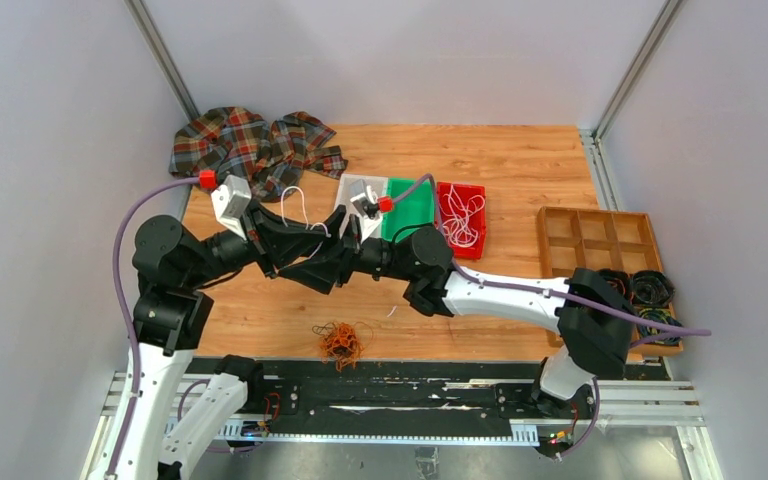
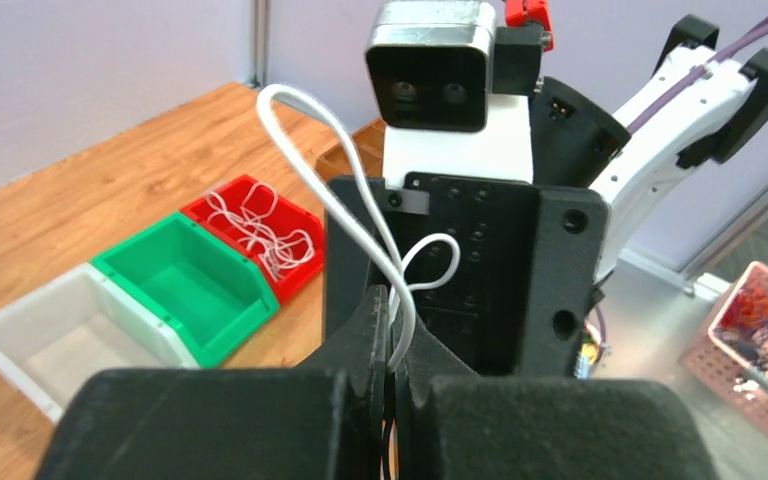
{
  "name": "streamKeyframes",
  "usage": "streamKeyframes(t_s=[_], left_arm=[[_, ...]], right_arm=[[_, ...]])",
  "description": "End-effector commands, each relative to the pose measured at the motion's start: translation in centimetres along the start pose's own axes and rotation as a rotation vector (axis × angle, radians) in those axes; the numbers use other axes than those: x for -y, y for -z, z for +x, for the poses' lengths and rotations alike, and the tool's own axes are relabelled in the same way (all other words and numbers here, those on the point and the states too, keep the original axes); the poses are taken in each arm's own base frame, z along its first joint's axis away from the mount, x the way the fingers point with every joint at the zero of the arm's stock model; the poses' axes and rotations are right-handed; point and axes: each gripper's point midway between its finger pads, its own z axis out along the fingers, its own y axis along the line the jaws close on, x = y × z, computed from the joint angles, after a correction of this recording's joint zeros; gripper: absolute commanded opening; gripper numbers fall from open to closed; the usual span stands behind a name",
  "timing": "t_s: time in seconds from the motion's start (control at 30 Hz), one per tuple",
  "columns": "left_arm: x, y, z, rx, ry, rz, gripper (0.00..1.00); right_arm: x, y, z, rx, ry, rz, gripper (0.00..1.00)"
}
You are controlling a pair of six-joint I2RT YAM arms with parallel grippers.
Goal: Untangle the cables
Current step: Place the cable in the bin.
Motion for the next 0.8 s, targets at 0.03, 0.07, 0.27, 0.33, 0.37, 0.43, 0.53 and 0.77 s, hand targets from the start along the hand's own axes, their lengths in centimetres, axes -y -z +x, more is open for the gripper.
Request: streamKeyframes(t_s=[0.03,0.07,0.27,0.33,0.37,0.43,0.53,0.77], left_arm=[[-0.3,0.1,-0.5,0.027,-0.032,-0.019,0.01],[-0.3,0.1,-0.6,0.027,-0.035,-0.024,0.01],[-2.5,0.6,-0.5,-0.025,-0.071,-0.155,0.57],[-3.6,1.0,-0.3,-0.058,-0.089,-0.221,0.95],[-4.1,1.3,0.2,-0.085,-0.095,-0.247,0.99],[-4.9,1.8,0.5,-0.123,-0.133,-0.293,0.98],[-5.6,2.6,1.3,-0.198,-0.194,-0.328,0.98],[-7.6,5.1,6.8,-0.479,-0.332,-0.32,0.98]], right_arm=[[-2.1,-1.3,-1.6,0.036,0.0,-0.058,0.27],[-1.9,-1.2,-1.6,0.037,0.002,-0.042,0.12],[2.2,2.5,-2.1,0.006,0.013,0.187,0.01],[4.5,5.1,-2.3,-0.029,0.015,0.28,0.01],[5.4,6.4,-2.8,-0.044,0.028,0.325,0.01],[7.7,9.4,-3.4,-0.097,0.072,0.433,0.01],[11.6,14.9,-4.8,-0.22,0.162,0.651,0.01],[19.8,30.8,-7.5,-0.51,0.286,1.348,0.0]])
